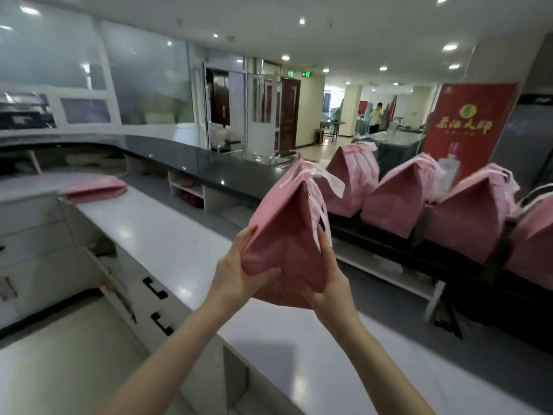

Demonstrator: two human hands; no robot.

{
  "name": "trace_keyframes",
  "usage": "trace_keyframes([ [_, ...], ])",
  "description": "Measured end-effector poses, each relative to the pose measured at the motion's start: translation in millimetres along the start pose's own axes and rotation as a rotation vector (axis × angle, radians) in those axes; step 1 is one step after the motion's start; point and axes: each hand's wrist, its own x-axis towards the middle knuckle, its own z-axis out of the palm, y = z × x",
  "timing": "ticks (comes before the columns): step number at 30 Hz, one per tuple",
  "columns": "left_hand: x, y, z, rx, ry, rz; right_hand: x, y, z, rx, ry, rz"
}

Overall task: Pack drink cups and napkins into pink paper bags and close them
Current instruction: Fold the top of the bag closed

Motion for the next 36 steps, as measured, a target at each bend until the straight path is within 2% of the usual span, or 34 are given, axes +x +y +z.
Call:
trace_keyframes([
  [5,54.4,-42.1,-57.8,-0.023,-0.025,-0.018,50.2,-16.5,71.4,-0.003,0.018,-0.005],
  [11,105.3,-86.9,-73.8,-0.085,-0.068,-0.021,97.6,-8.7,113.8,-0.109,0.073,0.029],
  [21,215.2,-152.8,-45.2,-0.158,-0.117,0.004,198.1,44.7,153.7,-0.102,0.169,0.038],
  [30,347.0,-178.5,7.0,-0.201,-0.226,0.048,309.5,92.4,148.9,-0.107,0.310,0.014],
  [36,399.4,-200.1,41.0,-0.273,-0.326,0.010,351.9,124.4,153.0,-0.129,0.402,0.113],
])
